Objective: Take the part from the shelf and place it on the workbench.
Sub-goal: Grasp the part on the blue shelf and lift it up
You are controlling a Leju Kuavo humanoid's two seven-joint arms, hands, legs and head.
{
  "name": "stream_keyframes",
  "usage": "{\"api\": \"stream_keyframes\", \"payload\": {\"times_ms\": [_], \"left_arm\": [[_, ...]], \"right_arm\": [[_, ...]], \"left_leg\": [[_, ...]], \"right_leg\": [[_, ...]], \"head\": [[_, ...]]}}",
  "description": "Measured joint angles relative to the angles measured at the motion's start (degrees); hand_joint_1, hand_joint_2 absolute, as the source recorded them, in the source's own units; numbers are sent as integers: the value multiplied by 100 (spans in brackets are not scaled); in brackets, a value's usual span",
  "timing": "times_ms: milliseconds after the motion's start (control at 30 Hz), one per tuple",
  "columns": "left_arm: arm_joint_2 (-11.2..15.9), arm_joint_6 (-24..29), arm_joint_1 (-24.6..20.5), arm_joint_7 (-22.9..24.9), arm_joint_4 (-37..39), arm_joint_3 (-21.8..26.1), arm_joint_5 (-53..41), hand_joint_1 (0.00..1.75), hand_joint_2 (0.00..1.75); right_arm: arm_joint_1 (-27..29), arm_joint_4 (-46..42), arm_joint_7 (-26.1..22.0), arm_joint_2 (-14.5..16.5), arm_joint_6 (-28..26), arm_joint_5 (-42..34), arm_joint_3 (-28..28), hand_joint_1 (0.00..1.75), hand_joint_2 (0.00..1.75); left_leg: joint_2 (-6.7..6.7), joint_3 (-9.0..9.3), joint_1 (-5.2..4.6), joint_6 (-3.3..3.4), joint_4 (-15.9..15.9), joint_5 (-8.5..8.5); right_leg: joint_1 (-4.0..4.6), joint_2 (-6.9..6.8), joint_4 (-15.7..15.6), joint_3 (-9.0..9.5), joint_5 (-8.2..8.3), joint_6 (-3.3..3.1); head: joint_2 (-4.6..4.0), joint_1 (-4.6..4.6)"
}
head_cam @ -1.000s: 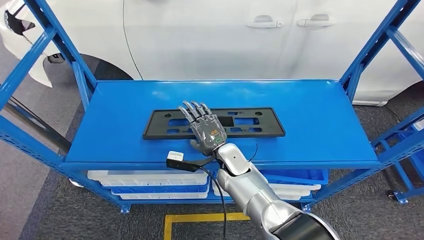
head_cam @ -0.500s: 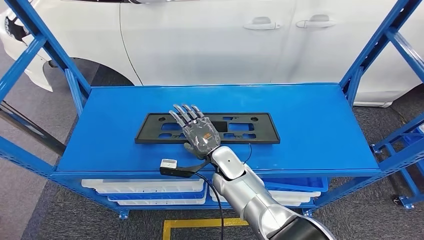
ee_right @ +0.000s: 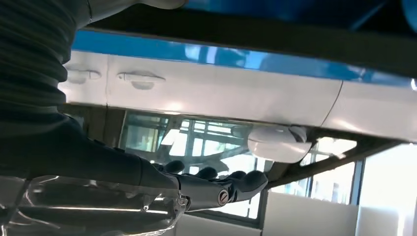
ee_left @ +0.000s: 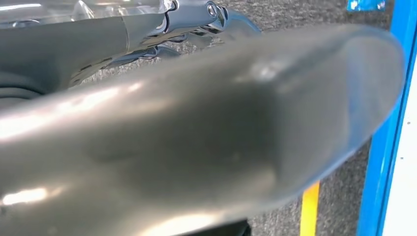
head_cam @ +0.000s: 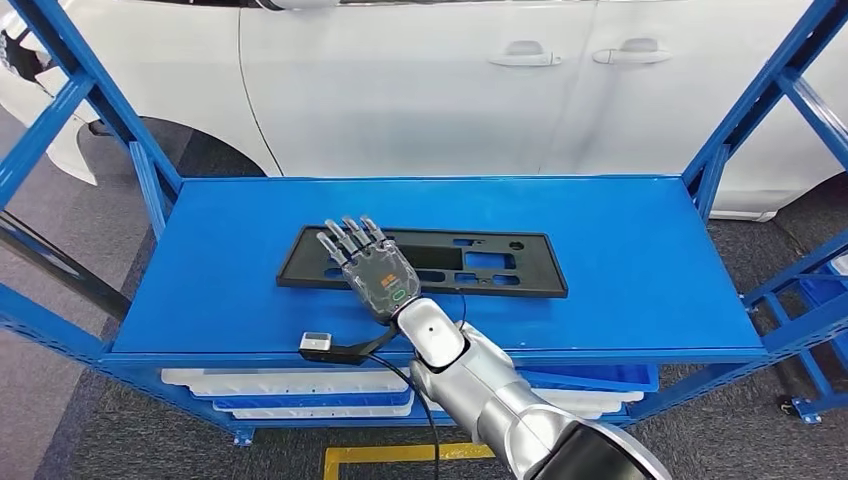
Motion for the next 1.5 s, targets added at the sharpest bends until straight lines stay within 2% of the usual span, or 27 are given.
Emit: {"api": "stream_keyframes", "payload": {"times_ms": [67,133,167,200,233,300,333,367,467,533,633,667,700,733,800,867,967,1033,1067,1133,1167,1200,1233,1300,1333,1400,1500], "left_arm": [[0,18,-23,-18,0,14,-5,0,0],[0,37,-46,-34,0,34,-8,0,0],[0,45,-50,-42,0,47,-8,0,0],[0,51,-50,-53,0,64,-7,0,0],[0,55,-50,-65,0,83,-7,0,0],[-1,59,-57,-98,0,122,-7,0,0],[-2,61,-63,-117,0,134,-7,0,0],[-2,63,-66,-135,0,146,-7,0,0],[-4,66,-74,-179,-1,180,-7,0,0],[-7,53,-85,-203,-1,205,-9,0,0],[-8,46,-86,-213,-1,261,-23,0,0],[-10,47,-81,-213,-1,274,-35,0,0],[-12,50,-77,-213,0,283,-47,0,0],[-14,54,-76,-214,0,288,-58,0,0],[-15,67,-81,-227,0,302,-69,0,0],[-15,78,-89,-248,0,313,-76,0,0],[-19,81,-85,-262,0,317,-100,0,0],[-22,81,-88,-265,0,321,-111,0,0],[-25,81,-92,-267,-1,323,-111,0,0],[-26,80,-91,-272,-1,328,-112,0,0],[-26,78,-87,-273,-1,334,-112,0,0],[-26,73,-85,-274,0,343,-112,0,0],[-26,67,-83,-274,0,355,-112,0,0],[-31,51,-83,-276,0,382,-111,0,0],[-34,45,-83,-281,0,397,-111,0,0],[-39,36,-78,-304,0,421,-108,0,0],[-45,3,-71,-383,-1,437,-107,0,0]], "right_arm": [[-108,151,189,-9,243,1,379,0,175],[-163,299,282,-30,458,1,702,0,175],[-174,365,302,-46,547,1,841,0,175],[-191,419,313,-63,628,1,971,0,175],[-222,461,326,-75,704,0,1092,0,175],[-309,523,362,-87,860,0,1315,0,175],[-351,550,377,-90,953,1,1416,0,175],[-387,579,391,-93,1051,1,1516,0,175],[-507,648,446,-101,1365,-1,1769,0,175],[-583,705,524,-102,1574,-15,1850,0,175],[-650,816,684,-114,1739,-87,1876,0,175],[-667,851,738,-122,1743,-114,1869,0,175],[-685,883,787,-134,1739,-139,1858,0,175],[-703,911,831,-145,1734,-161,1843,0,175],[-743,951,891,-165,1742,-204,1810,71,175],[-780,985,924,-182,1786,-242,1769,152,175],[-801,1034,943,-207,1894,-274,1702,174,175],[-811,1059,946,-221,1962,-294,1669,175,175],[-813,1071,948,-228,1982,-304,1654,175,175],[-810,1090,951,-242,2012,-318,1627,175,175],[-807,1095,952,-250,2034,-325,1610,175,175],[-808,1098,952,-255,2060,-331,1591,175,175],[-814,1098,953,-257,2084,-337,1571,175,175],[-832,1098,950,-257,2121,-341,1530,175,175],[-841,1098,948,-257,2132,-340,1513,175,175],[-855,1097,940,-251,2154,-337,1486,175,175],[-873,1095,935,-243,2160,-336,1431,175,175]], "left_leg": [[7,14,14,54,-19,7],[9,15,11,79,-15,-2],[6,18,10,82,-13,-7],[3,23,10,79,-8,-12],[0,33,10,69,-3,-21],[-2,57,1,31,15,-50],[-3,63,-10,5,24,-64],[-3,66,-18,-23,29,-76],[3,95,-8,-119,14,-95],[9,22,6,-174,243,-261],[12,-456,21,-236,1309,-781],[12,-580,25,-249,1574,-856],[12,-607,27,-255,1634,-819],[13,-517,30,-254,1451,-675],[17,-112,30,-228,637,-301],[15,163,9,-161,65,-134],[11,190,-11,-48,-32,-114],[19,202,9,29,-75,-72],[26,204,20,58,-93,-54],[30,188,11,81,-92,-49],[29,186,8,83,-88,-51],[28,188,7,84,-83,-55],[24,193,7,80,-75,-62],[11,207,6,58,-53,-87],[3,209,-5,35,-38,-104],[-5,208,-21,-20,-25,-129],[-4,215,-7,-118,-17,-162]], "right_leg": [[-19,-9,553,-257,-300,55],[-38,-12,1350,-661,-613,89],[-46,-13,1576,-790,-649,99],[-52,-14,1569,-808,-566,100],[-56,-15,1325,-709,-387,91],[-46,-15,491,-322,8,44],[-38,-15,166,-169,121,14],[-25,-13,-17,-85,162,-16],[-11,-9,-108,-37,168,-112],[-36,-21,-165,13,186,-177],[-40,-32,-185,37,183,-218],[-37,-31,-183,38,181,-220],[-35,-30,-181,42,180,-219],[-35,-28,-178,49,179,-216],[-29,-24,-168,64,173,-194],[-9,-15,-154,60,172,-141],[-9,-9,-151,46,181,-39],[-17,-13,35,-39,48,19],[-22,-15,305,-165,-111,42],[-39,-16,1095,-544,-482,73],[-45,-17,1410,-700,-577,84],[-50,-17,1531,-766,-561,89],[-53,-17,1406,-714,-433,84],[-50,-18,629,-348,-42,41],[-40,-19,249,-167,96,15],[-16,-18,-120,2,176,-36],[-11,-22,-169,29,190,-126]], "head": [[-1,13],[-1,19],[0,19],[0,20],[0,20],[-1,20],[-1,18],[-1,16],[0,16],[-1,10],[-2,3],[-2,3],[-2,3],[-1,2],[-1,3],[0,8],[0,11],[0,17],[-1,21],[0,28],[0,28],[0,29],[0,30],[-1,31],[-1,29],[-1,23],[-1,25]]}}
